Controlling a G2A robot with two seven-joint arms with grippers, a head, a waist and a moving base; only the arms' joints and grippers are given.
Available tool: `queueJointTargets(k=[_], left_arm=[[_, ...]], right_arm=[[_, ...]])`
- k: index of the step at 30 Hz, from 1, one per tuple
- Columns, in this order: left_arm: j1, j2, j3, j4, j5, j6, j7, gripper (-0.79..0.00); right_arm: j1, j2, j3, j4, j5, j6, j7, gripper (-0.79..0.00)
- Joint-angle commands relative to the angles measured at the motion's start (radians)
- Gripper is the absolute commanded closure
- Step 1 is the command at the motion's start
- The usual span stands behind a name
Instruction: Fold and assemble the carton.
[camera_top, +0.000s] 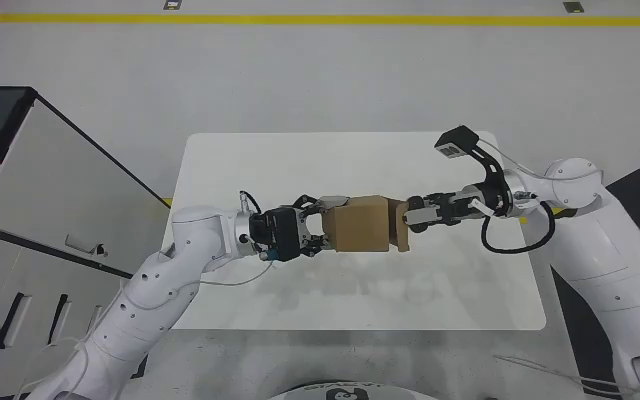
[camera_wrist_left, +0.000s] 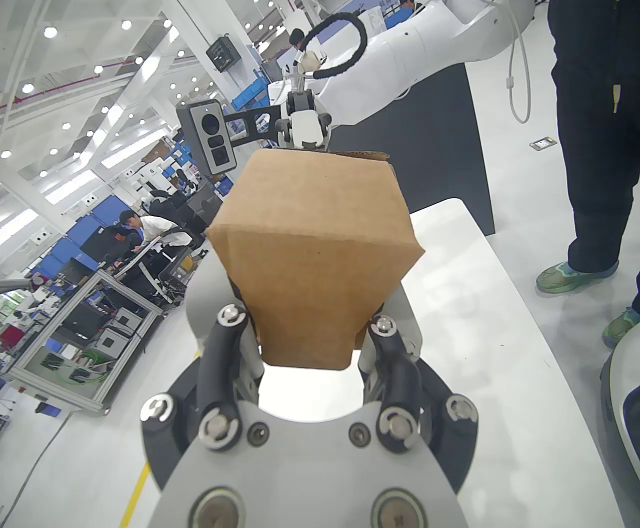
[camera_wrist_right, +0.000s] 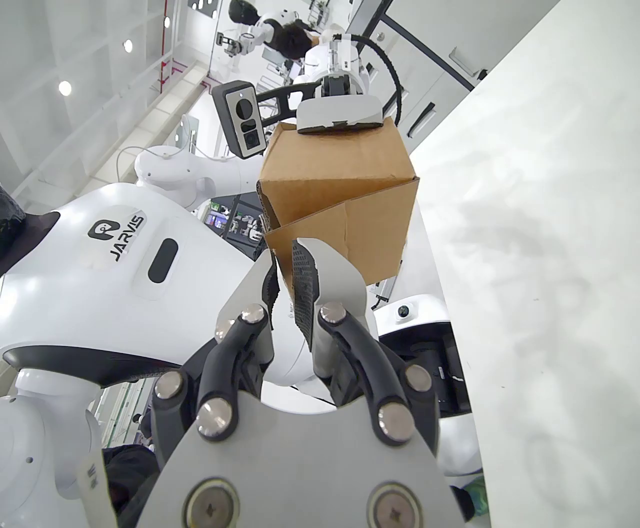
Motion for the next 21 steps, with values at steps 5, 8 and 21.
queueJointTargets(k=[5, 8, 21], left_arm=[[0.007, 0.003, -0.001, -0.009, 0.012, 0.0, -0.023, 0.0], [0.008, 0.003, -0.003, -0.011, 0.01, 0.002, -0.03, 0.0], [0.006, 0.005, -0.006, -0.007, 0.004, 0.008, -0.04, 0.0]], right_arm=[[0.005, -0.004, -0.01, 0.004, -0.003, 0.008, 0.008, -0.018], [0.009, -0.007, -0.016, 0.008, -0.008, 0.011, 0.011, -0.015], [0.021, -0.013, -0.029, 0.019, -0.023, 0.03, 0.03, -0.24]])
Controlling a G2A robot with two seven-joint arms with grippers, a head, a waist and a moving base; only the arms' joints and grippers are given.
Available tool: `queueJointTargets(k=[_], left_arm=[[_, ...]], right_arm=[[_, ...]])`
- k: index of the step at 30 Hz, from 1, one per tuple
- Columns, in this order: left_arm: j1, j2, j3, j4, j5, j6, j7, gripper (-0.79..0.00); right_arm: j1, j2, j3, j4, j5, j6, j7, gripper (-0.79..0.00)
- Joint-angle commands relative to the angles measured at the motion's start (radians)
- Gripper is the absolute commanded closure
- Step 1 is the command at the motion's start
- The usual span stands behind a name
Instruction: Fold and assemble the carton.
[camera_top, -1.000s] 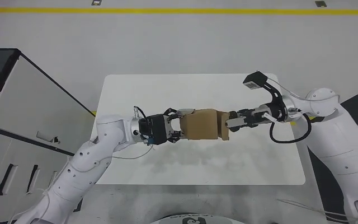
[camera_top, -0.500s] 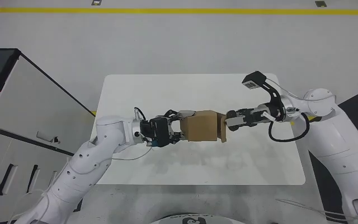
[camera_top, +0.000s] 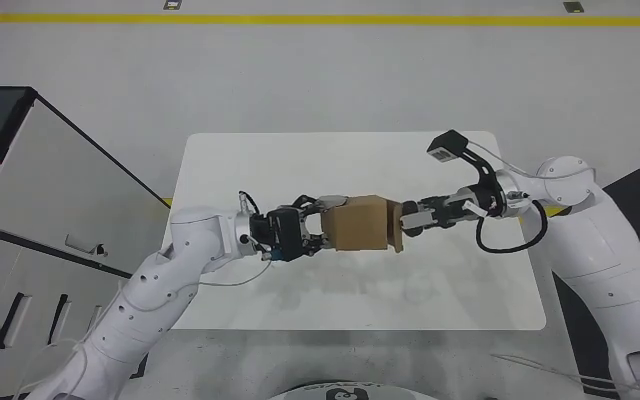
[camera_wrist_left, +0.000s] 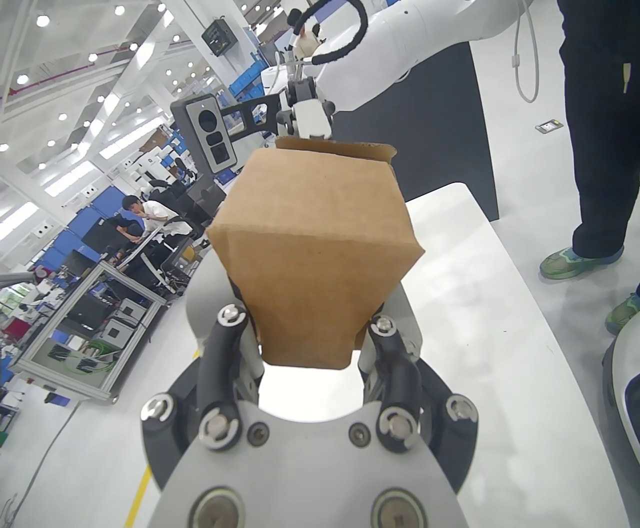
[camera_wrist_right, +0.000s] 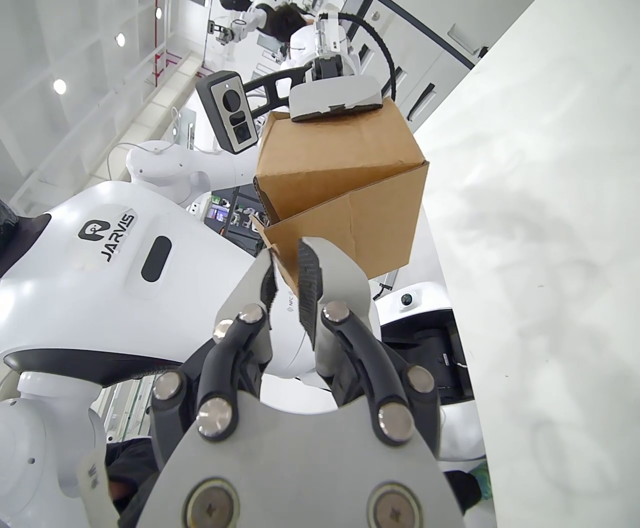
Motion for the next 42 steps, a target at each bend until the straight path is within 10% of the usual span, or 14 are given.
queueJointTargets(k=[1, 21, 30, 42], left_arm=[[0.001, 0.0, -0.001, 0.0, 0.0, 0.004, -0.005, 0.0], [0.014, 0.006, -0.004, -0.024, 0.039, 0.021, -0.032, 0.0], [0.027, 0.011, -0.014, -0.042, 0.063, 0.032, -0.063, 0.0], [0.025, 0.014, -0.011, -0.051, 0.08, 0.028, -0.073, 0.0]], right_arm=[[-0.002, 0.0, 0.001, 0.002, -0.001, 0.002, 0.002, -0.246], [-0.01, -0.01, -0.023, 0.015, -0.053, -0.014, -0.014, -0.077], [-0.011, -0.014, -0.019, 0.017, -0.06, -0.014, -0.014, -0.268], [-0.01, -0.022, -0.022, 0.02, -0.106, -0.011, -0.037, -0.145]])
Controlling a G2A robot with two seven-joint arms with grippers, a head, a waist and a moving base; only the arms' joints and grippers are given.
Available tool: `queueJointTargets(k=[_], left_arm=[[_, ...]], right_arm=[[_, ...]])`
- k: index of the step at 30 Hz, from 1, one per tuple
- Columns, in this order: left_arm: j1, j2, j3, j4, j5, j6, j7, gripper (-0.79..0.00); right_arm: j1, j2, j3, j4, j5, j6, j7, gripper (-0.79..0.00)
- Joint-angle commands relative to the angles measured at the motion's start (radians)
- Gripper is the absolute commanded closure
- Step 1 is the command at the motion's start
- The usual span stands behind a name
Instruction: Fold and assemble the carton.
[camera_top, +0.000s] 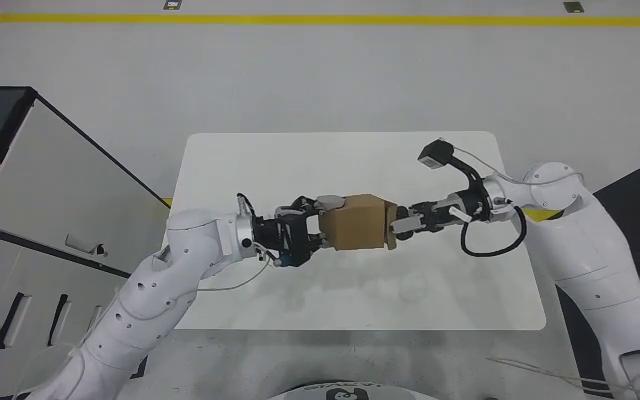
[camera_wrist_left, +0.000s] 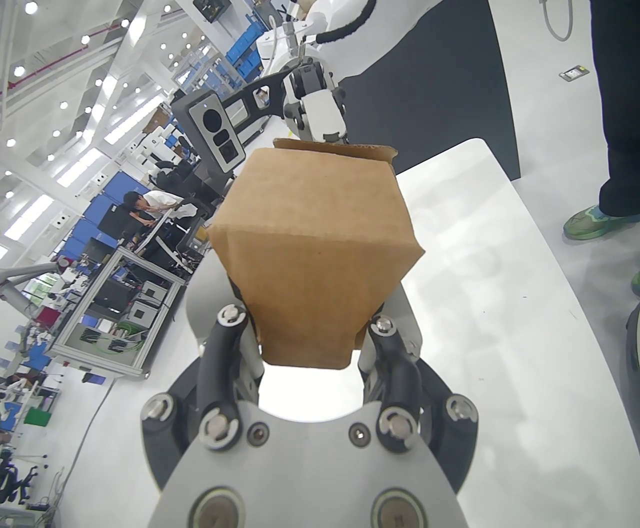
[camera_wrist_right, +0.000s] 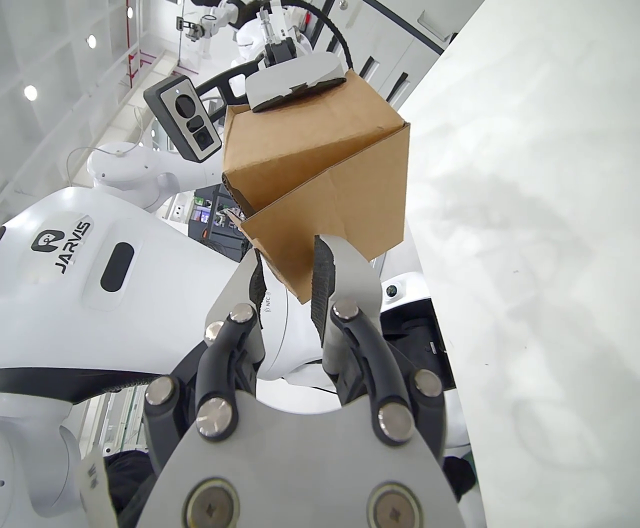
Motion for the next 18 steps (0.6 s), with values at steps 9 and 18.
queueJointTargets(k=[9, 18], left_arm=[[0.002, 0.002, 0.001, -0.01, 0.014, 0.002, -0.01, 0.0], [0.005, 0.005, 0.0, -0.019, 0.018, -0.003, -0.015, 0.0]], right_arm=[[0.002, -0.006, 0.0, -0.003, -0.016, 0.02, -0.016, -0.08], [-0.003, -0.01, 0.004, -0.007, -0.031, 0.039, -0.038, 0.0]])
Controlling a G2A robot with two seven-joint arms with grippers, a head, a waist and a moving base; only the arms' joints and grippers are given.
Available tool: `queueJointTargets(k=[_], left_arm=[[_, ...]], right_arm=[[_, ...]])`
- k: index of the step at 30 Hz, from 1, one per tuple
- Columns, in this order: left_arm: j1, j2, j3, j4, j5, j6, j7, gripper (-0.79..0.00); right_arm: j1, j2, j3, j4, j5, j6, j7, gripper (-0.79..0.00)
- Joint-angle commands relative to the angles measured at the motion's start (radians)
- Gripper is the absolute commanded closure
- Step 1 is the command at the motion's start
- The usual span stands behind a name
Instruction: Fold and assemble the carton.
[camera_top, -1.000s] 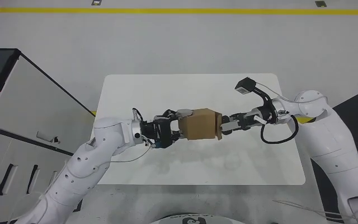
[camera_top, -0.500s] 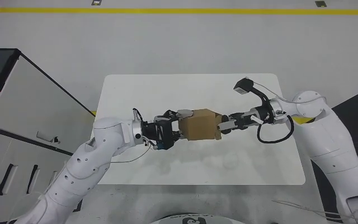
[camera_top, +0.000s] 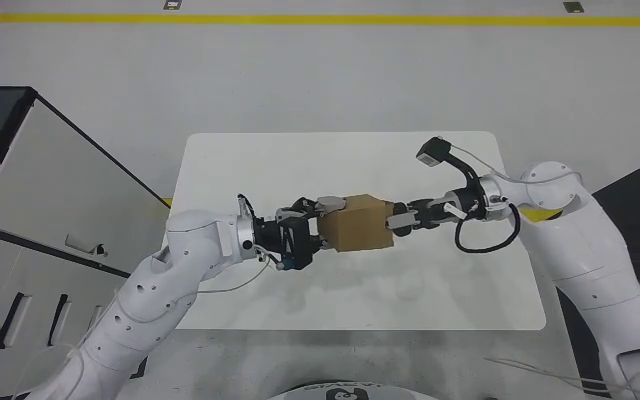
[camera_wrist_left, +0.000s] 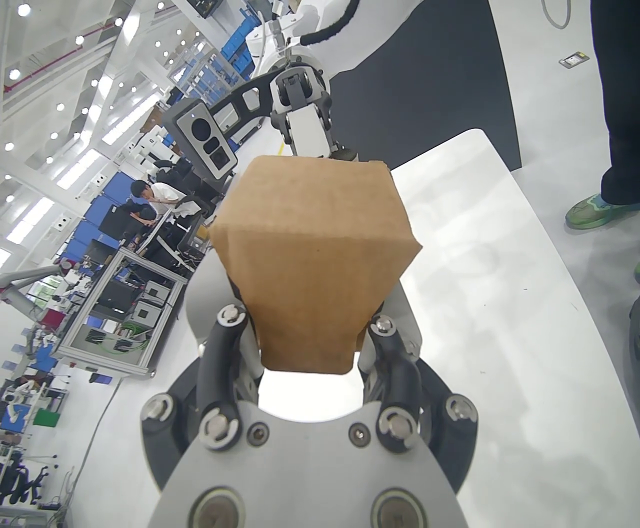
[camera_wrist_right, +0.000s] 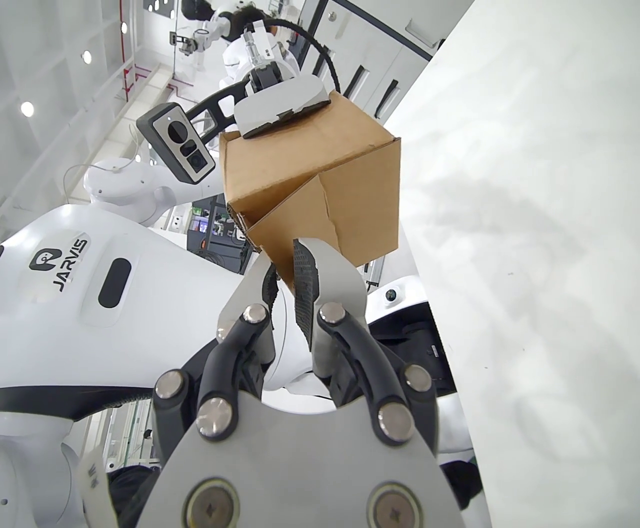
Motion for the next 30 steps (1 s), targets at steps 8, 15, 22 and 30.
queueJointTargets(k=[8, 15, 22, 30], left_arm=[[-0.001, 0.001, 0.002, 0.005, -0.005, 0.001, 0.004, 0.0], [0.001, 0.001, -0.005, 0.019, -0.037, 0.003, 0.02, 0.0], [-0.001, 0.002, -0.004, 0.022, -0.04, -0.003, 0.024, 0.0], [-0.004, 0.003, 0.0, 0.023, -0.04, -0.007, 0.02, 0.0]], right_arm=[[-0.007, -0.005, 0.005, -0.007, 0.021, -0.009, 0.007, 0.0], [-0.014, -0.008, 0.017, 0.005, 0.053, -0.038, 0.034, -0.08], [-0.018, -0.011, 0.023, 0.001, 0.081, -0.051, 0.047, -0.157], [-0.014, -0.017, 0.015, -0.017, 0.088, -0.05, 0.048, -0.206]])
